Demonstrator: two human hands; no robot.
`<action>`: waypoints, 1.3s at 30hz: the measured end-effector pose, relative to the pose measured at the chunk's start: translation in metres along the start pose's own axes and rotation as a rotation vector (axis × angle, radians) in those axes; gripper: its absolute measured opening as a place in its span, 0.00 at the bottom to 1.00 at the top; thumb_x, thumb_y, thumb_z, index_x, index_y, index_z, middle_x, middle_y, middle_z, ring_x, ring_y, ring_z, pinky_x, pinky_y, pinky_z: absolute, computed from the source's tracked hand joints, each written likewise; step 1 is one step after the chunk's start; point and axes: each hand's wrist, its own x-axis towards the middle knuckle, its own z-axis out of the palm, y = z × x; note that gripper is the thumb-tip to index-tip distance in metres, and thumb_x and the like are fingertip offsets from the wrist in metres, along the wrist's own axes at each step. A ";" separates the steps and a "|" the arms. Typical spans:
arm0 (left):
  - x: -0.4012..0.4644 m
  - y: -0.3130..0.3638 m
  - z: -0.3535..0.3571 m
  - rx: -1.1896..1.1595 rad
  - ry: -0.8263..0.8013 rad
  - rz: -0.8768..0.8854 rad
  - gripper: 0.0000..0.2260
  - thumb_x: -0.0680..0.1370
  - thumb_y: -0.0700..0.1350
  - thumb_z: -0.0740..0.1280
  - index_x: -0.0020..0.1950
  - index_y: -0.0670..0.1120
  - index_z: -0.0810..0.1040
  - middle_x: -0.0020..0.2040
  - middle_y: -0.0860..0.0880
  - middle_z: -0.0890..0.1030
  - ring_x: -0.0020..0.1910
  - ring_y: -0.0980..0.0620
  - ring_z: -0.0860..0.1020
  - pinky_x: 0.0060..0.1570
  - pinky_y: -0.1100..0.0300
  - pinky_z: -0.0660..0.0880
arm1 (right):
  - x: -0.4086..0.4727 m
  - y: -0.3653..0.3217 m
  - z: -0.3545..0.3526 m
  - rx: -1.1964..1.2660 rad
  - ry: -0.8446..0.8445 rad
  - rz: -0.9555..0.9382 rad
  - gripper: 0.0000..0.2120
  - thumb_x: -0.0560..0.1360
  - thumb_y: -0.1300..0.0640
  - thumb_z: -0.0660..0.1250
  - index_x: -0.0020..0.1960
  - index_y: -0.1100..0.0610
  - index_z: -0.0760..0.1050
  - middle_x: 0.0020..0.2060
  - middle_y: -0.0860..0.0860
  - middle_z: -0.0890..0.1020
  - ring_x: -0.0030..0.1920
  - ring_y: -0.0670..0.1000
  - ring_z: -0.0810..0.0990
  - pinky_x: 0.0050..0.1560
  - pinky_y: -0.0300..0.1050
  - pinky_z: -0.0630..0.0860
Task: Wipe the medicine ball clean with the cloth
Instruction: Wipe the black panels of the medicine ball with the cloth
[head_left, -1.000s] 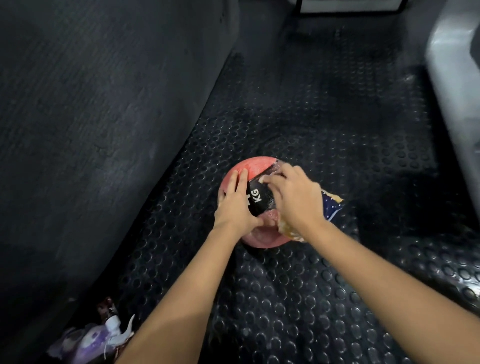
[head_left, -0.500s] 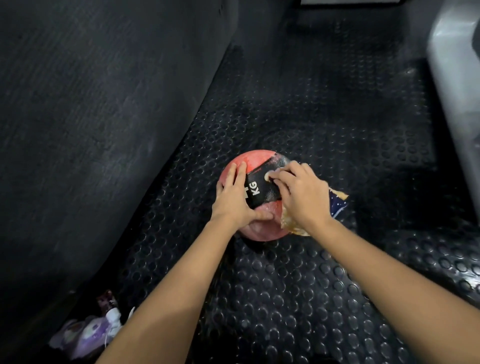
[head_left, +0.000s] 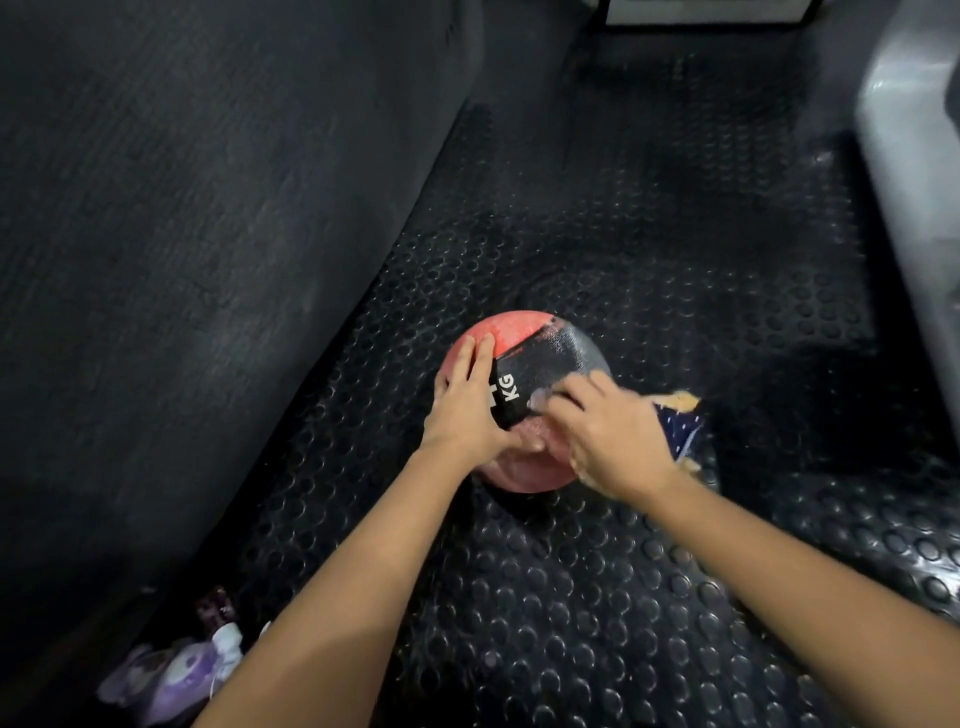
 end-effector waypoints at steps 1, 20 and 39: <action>-0.001 0.001 0.001 0.013 -0.001 0.002 0.59 0.62 0.57 0.79 0.78 0.55 0.37 0.78 0.57 0.39 0.77 0.42 0.45 0.71 0.44 0.57 | 0.011 0.005 -0.002 -0.016 -0.008 0.084 0.17 0.61 0.57 0.75 0.49 0.53 0.77 0.41 0.50 0.78 0.40 0.53 0.76 0.24 0.40 0.69; -0.001 0.005 0.005 -0.008 -0.002 0.004 0.59 0.62 0.57 0.79 0.77 0.55 0.38 0.78 0.58 0.39 0.77 0.43 0.42 0.74 0.45 0.51 | 0.029 0.014 -0.007 0.054 -0.042 0.292 0.13 0.67 0.59 0.73 0.51 0.50 0.80 0.46 0.46 0.80 0.44 0.53 0.76 0.30 0.42 0.69; -0.002 -0.010 -0.016 -0.116 -0.106 0.093 0.45 0.71 0.58 0.72 0.79 0.55 0.47 0.79 0.50 0.44 0.77 0.49 0.46 0.75 0.52 0.49 | 0.041 0.017 -0.022 0.439 -0.040 0.685 0.10 0.72 0.56 0.67 0.54 0.54 0.77 0.49 0.50 0.80 0.50 0.53 0.78 0.48 0.45 0.72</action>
